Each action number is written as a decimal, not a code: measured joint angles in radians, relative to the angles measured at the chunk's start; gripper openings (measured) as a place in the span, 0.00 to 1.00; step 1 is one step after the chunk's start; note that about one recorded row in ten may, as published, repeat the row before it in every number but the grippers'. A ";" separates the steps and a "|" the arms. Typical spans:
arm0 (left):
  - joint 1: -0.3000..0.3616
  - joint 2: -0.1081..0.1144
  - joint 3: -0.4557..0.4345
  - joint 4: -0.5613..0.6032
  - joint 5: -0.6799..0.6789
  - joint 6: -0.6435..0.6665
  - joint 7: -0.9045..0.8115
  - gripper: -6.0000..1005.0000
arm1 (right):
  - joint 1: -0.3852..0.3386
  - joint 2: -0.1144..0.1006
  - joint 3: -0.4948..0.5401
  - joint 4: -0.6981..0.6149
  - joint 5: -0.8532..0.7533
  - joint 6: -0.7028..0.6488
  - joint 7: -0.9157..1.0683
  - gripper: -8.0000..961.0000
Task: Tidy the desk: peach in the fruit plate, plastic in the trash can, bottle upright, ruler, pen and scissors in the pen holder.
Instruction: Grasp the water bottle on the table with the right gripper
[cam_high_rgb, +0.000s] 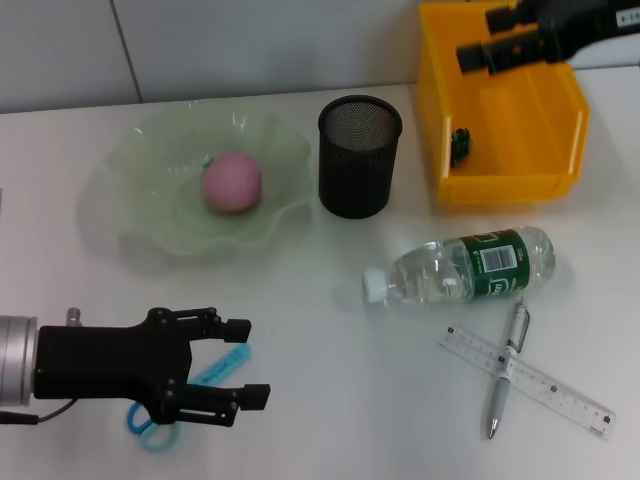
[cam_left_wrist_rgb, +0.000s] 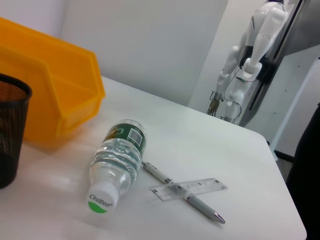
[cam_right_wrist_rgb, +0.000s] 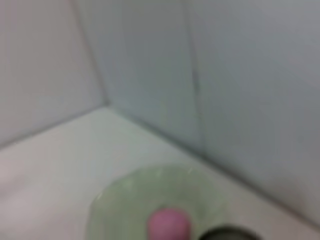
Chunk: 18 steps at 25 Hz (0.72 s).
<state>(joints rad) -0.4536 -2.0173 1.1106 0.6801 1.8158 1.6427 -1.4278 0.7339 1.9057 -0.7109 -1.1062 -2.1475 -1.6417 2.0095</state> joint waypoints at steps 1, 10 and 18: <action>0.000 0.000 -0.002 0.000 0.000 0.000 0.000 0.86 | 0.011 -0.005 0.000 0.000 -0.023 -0.024 0.001 0.86; 0.002 -0.001 -0.017 -0.002 0.003 -0.004 0.002 0.86 | 0.095 -0.014 -0.097 0.007 -0.276 -0.165 -0.051 0.86; 0.003 -0.001 -0.023 -0.002 0.005 -0.012 -0.004 0.86 | 0.142 0.015 -0.278 0.043 -0.396 -0.144 -0.074 0.86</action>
<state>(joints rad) -0.4509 -2.0183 1.0875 0.6779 1.8208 1.6306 -1.4319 0.8762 1.9209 -0.9893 -1.0629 -2.5438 -1.7854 1.9354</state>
